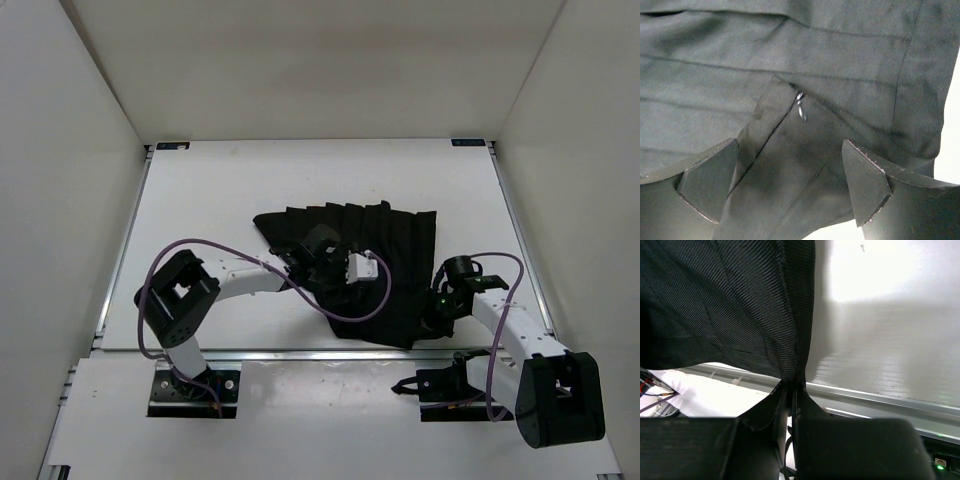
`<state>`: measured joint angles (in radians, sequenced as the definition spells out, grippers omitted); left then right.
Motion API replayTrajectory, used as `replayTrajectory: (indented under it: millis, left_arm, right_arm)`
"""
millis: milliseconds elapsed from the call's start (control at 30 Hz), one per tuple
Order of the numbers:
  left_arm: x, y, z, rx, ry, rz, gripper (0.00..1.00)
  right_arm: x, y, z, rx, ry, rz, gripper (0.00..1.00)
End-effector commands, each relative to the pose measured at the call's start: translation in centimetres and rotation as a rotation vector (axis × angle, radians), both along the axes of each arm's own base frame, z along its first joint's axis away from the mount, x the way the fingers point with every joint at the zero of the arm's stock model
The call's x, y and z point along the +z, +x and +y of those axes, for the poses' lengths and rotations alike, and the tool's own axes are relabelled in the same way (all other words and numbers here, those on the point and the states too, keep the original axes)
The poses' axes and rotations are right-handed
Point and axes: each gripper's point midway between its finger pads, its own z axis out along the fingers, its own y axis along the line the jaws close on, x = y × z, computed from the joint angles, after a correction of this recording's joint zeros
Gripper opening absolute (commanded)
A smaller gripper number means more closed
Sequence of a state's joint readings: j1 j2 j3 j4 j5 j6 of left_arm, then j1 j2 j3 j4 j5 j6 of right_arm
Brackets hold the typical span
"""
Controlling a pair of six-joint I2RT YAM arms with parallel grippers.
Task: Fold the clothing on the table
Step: Flatten the skirt out
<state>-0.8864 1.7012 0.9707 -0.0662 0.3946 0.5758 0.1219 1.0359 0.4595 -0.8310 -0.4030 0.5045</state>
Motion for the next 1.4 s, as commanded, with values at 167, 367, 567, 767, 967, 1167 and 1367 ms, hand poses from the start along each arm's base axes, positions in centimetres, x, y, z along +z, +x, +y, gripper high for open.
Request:
replayTrajectory:
  millis: [167,367,567,767,967,1167,1367]
  left_arm:
    - [1.5,1.0,-3.7,-0.045,-0.101,0.007,0.78]
    - [1.1,1.8,-4.0,0.004,-0.123,0.026,0.59]
    - [0.0,1.9,-3.5,0.018,-0.059,0.121,0.95]
    - [-2.0,1.9,-2.4,0.043,0.016,0.173,0.87]
    - [-3.9,0.3,-1.3,0.030,0.094,0.222,0.65]
    - [-3.5,0.0,-1.4,0.056,0.079,0.229,0.00]
    - [1.1,2.0,-1.0,0.170,-0.028,0.221,0.00]
  right_arm:
    - [0.5,0.7,1.0,0.025,0.055,-0.048,0.00]
    - [0.8,0.5,0.9,0.021,0.071,-0.048,0.01]
    - [0.8,0.6,1.1,0.034,0.082,-0.056,0.00]
    - [0.8,0.4,1.2,0.039,0.085,-0.056,0.00]
    - [0.9,0.5,1.4,0.058,0.093,-0.068,0.00]
    - [1.1,0.6,1.5,0.069,0.096,-0.073,0.00]
    - [3.7,3.5,1.2,0.041,0.107,-0.161,0.00]
